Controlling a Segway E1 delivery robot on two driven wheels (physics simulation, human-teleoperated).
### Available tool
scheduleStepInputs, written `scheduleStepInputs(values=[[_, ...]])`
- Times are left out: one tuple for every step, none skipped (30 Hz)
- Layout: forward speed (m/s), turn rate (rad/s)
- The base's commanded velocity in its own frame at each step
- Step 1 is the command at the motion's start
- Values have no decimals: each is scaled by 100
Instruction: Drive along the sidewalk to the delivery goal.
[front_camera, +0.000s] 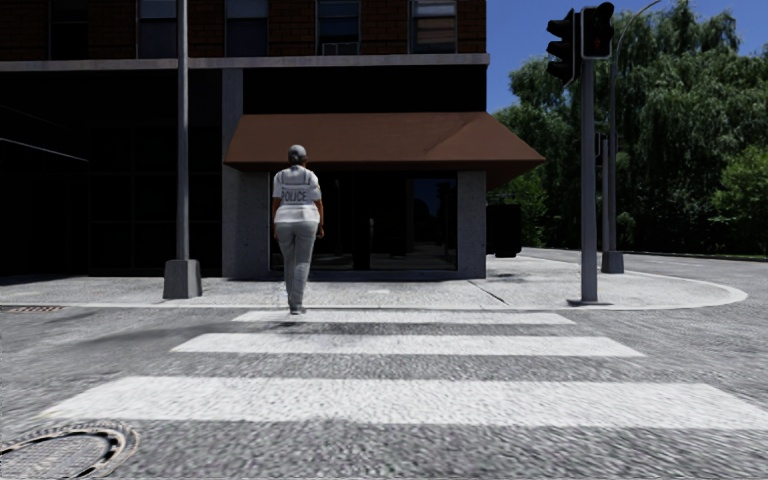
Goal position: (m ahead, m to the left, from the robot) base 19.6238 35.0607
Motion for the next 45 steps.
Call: scheduleStepInputs(values=[[131,22],[131,22],[131,22],[131,22],[131,22],[131,22],[131,22],[131,17],[131,13],[131,11],[131,11],[130,7],[121,3],[114,0],[114,0],[111,0],[110,0],[110,0],[110,0],[109,0],[109,0],[109,0],[109,0],[109,0],[109,0],[109,0],[109,0],[109,0],[109,0],[109,0],[109,0],[109,0],[109,0],[109,0],[109,0],[109,0],[126,4],[126,4],[131,9],[133,12],[133,12],[133,12],[133,13],[133,13],[133,13]])
